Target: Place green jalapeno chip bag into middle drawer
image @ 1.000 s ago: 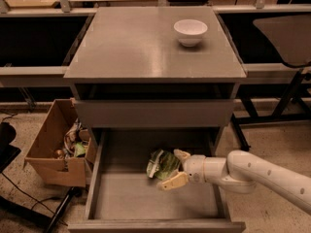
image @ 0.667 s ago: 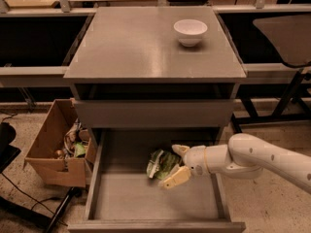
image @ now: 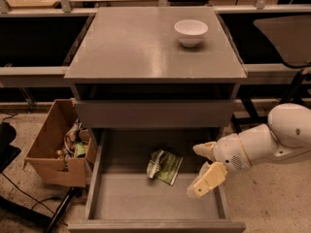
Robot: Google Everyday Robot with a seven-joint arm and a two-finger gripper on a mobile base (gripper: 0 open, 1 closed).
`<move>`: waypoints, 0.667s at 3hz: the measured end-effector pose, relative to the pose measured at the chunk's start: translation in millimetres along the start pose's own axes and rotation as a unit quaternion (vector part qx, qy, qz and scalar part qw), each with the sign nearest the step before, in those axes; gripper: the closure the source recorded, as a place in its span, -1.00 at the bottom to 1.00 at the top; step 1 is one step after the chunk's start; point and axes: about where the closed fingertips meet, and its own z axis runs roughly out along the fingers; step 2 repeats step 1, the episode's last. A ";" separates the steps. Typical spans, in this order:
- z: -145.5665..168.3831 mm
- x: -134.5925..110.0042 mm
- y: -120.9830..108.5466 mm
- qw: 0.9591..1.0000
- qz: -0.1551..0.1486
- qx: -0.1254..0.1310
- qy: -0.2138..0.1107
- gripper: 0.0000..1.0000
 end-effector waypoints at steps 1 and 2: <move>-47.7 3.1 55.3 0.997 0.021 0.067 0.029 -1.00; -47.7 3.1 55.3 0.997 0.021 0.067 0.029 -1.00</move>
Offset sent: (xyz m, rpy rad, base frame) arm 0.0000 0.0000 0.0000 0.0000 0.0000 0.0000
